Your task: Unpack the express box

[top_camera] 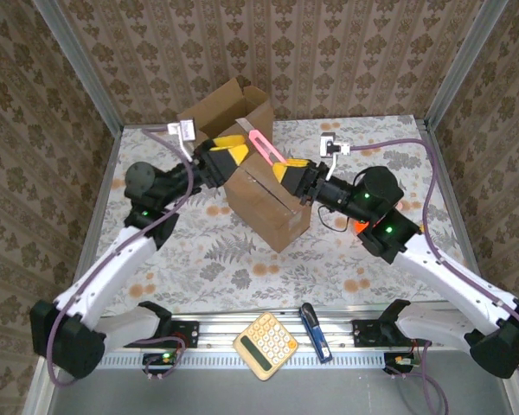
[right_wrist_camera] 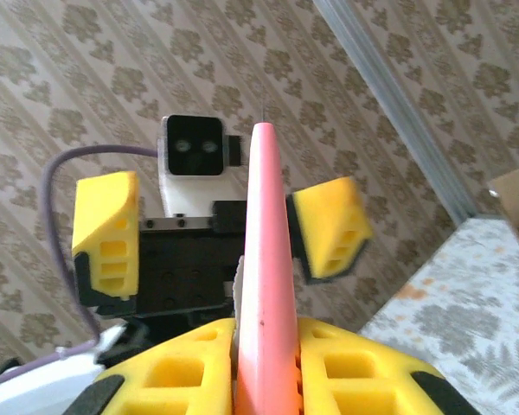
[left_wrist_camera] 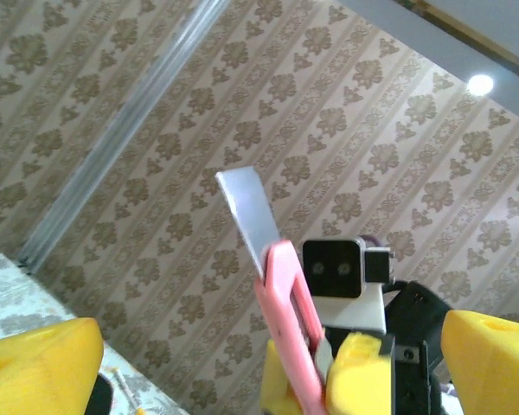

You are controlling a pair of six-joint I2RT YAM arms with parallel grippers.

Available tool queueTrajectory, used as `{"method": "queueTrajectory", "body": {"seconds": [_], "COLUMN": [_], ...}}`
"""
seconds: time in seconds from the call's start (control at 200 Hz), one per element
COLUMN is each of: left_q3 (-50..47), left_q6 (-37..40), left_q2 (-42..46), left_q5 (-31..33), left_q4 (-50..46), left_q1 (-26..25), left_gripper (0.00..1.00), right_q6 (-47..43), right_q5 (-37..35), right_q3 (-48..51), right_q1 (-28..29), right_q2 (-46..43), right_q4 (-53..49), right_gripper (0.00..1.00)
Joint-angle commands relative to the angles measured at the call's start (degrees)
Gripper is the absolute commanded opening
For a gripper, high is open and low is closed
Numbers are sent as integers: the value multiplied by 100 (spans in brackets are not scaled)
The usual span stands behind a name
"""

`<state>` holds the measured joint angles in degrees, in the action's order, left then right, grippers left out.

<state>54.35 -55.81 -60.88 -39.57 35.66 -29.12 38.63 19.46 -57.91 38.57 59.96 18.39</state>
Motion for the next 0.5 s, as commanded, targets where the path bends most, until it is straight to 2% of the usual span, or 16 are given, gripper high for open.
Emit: {"method": "queueTrajectory", "body": {"seconds": [0.0,0.1,0.225,0.345,0.495], "left_q3": [366,684,911,921,769], "left_q6": [1221,1796,1795,1549,1276], "left_q2": [550,806,769,514,124], "left_q5": [142,778,1571,2077,2296], "left_q4": [-2151,-3814,-5325,-6100,-6261], "left_q1": [81,114,211,244,263], "left_gripper": [100,97,89,84,85], "right_q6": [-724,-1152,-1655,-2082,-2476], "right_q5": [-393,-577,-774,-995,-1226], "right_q3": [-600,-1169,-1957,-2643,-3200], "right_q1": [27,28,28,26,28], "right_q2": [-149,37,470,944,1405], "right_q4": [-1413,-2502,-3693,-4561,-5214], "right_gripper": [0,0,0,0,0]}}
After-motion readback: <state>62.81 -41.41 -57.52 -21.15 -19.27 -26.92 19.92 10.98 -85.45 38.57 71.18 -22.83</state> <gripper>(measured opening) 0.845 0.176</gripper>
